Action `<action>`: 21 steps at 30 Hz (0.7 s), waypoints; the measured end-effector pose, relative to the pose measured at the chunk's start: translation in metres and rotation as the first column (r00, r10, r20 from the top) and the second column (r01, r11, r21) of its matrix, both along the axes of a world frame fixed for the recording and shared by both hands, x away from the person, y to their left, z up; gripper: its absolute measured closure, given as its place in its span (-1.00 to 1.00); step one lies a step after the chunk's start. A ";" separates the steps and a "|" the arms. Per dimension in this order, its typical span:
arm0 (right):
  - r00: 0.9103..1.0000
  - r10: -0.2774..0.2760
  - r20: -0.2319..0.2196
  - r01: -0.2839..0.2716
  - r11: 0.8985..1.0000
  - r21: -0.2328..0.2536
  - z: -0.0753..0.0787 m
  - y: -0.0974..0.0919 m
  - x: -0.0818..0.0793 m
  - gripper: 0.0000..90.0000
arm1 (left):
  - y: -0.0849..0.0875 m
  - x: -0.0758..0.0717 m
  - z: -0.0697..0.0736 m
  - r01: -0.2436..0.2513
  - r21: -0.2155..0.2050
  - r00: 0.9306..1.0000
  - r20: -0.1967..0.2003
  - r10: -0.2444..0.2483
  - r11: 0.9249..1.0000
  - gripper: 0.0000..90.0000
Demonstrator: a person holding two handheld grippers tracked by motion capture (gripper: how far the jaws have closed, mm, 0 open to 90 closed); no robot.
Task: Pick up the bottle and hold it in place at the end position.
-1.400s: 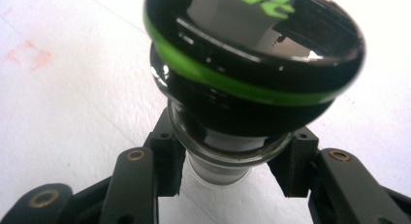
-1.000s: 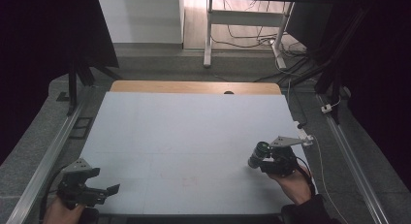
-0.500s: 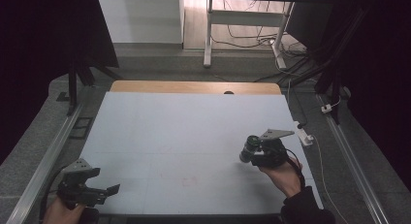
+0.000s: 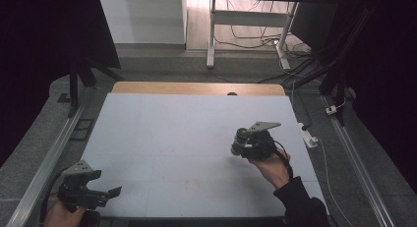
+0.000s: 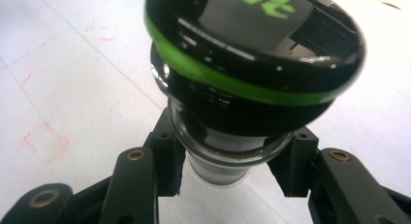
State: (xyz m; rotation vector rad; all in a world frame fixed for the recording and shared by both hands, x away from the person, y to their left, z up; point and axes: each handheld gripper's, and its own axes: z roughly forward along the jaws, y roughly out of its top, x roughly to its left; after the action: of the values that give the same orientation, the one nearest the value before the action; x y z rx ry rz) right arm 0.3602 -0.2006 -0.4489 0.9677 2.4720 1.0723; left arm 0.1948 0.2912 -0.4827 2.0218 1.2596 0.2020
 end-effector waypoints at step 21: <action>0.999 0.045 0.008 -0.045 0.999 -0.005 -0.006 0.054 0.031 0.16 | 0.000 0.000 0.000 0.000 -0.001 1.000 -0.001 0.000 1.000 -0.98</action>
State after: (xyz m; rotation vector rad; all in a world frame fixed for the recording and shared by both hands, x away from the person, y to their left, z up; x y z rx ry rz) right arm 0.3913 -0.1466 -0.4548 0.9091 2.4996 1.0818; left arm 0.1949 0.2915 -0.4827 2.0212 1.2604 0.2002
